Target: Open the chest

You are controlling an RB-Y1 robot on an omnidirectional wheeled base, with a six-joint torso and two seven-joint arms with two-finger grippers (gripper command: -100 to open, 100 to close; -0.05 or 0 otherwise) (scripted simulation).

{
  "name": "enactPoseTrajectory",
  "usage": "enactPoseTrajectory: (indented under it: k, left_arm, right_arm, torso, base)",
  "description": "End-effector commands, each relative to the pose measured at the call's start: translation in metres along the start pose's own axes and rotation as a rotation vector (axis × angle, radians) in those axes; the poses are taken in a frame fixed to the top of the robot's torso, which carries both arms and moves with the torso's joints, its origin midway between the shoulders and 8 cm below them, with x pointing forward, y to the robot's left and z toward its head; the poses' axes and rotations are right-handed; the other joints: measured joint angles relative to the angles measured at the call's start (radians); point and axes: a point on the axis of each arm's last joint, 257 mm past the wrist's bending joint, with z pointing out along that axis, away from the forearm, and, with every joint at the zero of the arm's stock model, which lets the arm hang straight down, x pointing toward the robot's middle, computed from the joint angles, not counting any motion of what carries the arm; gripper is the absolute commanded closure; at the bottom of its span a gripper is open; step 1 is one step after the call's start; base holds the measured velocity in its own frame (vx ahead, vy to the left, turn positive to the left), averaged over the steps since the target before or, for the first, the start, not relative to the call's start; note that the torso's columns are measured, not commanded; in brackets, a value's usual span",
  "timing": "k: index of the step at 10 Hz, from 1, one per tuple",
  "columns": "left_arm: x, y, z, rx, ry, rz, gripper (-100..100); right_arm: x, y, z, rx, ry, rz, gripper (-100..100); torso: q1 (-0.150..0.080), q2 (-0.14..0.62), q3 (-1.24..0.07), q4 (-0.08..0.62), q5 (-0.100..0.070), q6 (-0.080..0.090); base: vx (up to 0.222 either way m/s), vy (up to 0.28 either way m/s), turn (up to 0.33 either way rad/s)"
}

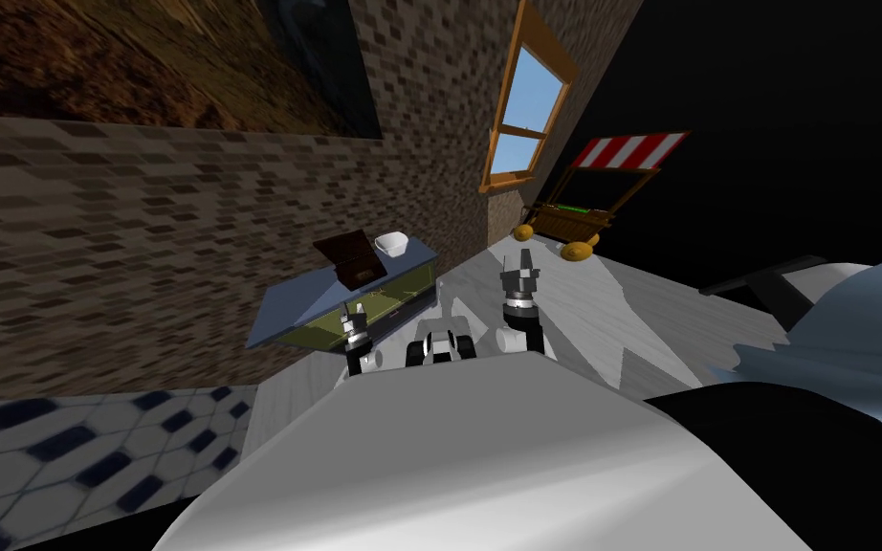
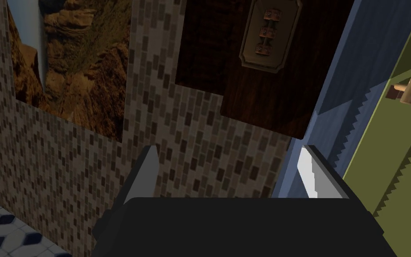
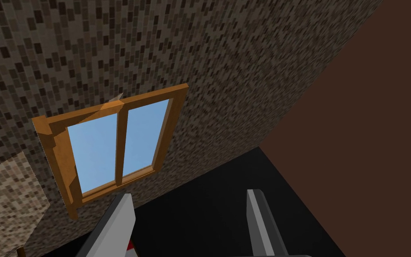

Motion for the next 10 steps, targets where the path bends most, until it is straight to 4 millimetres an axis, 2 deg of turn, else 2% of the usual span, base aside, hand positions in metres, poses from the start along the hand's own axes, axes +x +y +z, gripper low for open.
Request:
enactPoseTrajectory:
  k: [1,8,10]
  left_arm:
    - [-0.011,0.011,-0.007,-0.013,-0.034,-0.006,-100]
    - [-0.047,0.052,-0.044,-0.101,-0.148,-0.008,-100]
    - [-0.048,0.055,-0.047,-0.112,-0.150,-0.005,-100]
  right_arm:
    - [0.000,0.000,0.000,0.000,0.000,0.000,0]
    - [0.000,0.000,0.000,0.000,0.000,0.000,0]
    - [0.000,0.000,0.000,0.000,0.000,0.000,0]
  torso:
    - [0.000,-0.001,-0.001,0.000,0.000,0.000]
    - [0.001,0.000,0.000,0.000,0.000,0.000]
    - [0.000,-0.001,-0.001,0.000,0.000,0.000]
  base:
    - [0.085,-0.060,-0.012]
    - [0.107,-0.056,-0.010]
    - [0.061,-0.028,0.000]
